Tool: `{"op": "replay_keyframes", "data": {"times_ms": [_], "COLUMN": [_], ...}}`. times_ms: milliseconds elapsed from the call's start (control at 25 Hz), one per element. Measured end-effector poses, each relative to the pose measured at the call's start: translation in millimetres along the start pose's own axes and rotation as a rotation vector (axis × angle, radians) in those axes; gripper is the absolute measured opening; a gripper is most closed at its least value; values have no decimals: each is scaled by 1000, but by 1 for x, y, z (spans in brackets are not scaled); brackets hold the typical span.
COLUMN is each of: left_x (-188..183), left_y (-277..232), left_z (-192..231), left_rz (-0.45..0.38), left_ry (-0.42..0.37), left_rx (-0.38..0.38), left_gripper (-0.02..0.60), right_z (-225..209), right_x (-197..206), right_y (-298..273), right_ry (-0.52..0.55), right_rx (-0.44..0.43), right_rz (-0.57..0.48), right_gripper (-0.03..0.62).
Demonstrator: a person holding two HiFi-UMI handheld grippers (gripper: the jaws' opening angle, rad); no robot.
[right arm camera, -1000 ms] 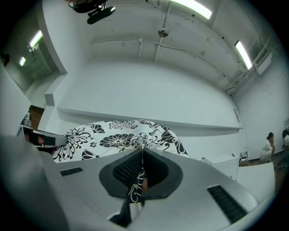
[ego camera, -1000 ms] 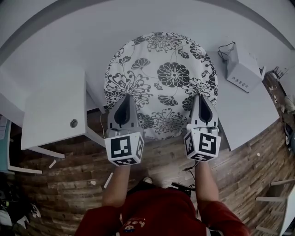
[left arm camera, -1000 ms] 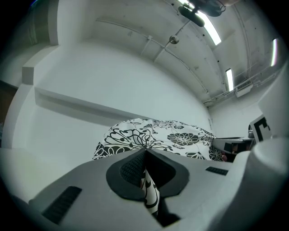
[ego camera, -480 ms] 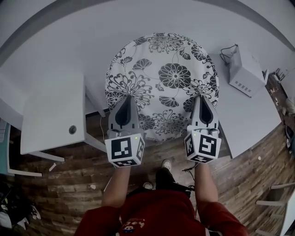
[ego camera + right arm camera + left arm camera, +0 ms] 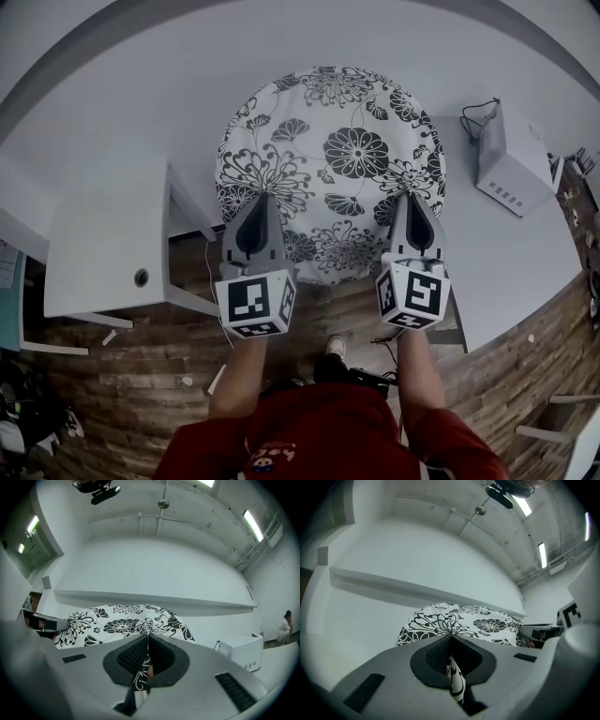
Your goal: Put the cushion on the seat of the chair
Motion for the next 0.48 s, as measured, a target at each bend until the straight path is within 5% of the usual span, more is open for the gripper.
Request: {"op": "replay_keyframes", "data": {"times_ms": [480], "left_x": [2], "left_y": [-1], "left_z": [-1], "left_rz": [-18], "left_ry": [-14], "left_rx": [-16], "left_gripper": [28], "right_z": [-1], "right_x": [6], "right_y": [-3], "right_ry": [-14], "right_rx": [-19], "right_rz": [-19], "right_gripper": [28]}}
Point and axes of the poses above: the fingertips, and each gripper's own axes: y backward along the fingers, z to its left, x out of its underside, the point moved 1 cm from there along y, backward along the fingers, and after that the axes turned 2 degrees about z, right-handed, at the moved point
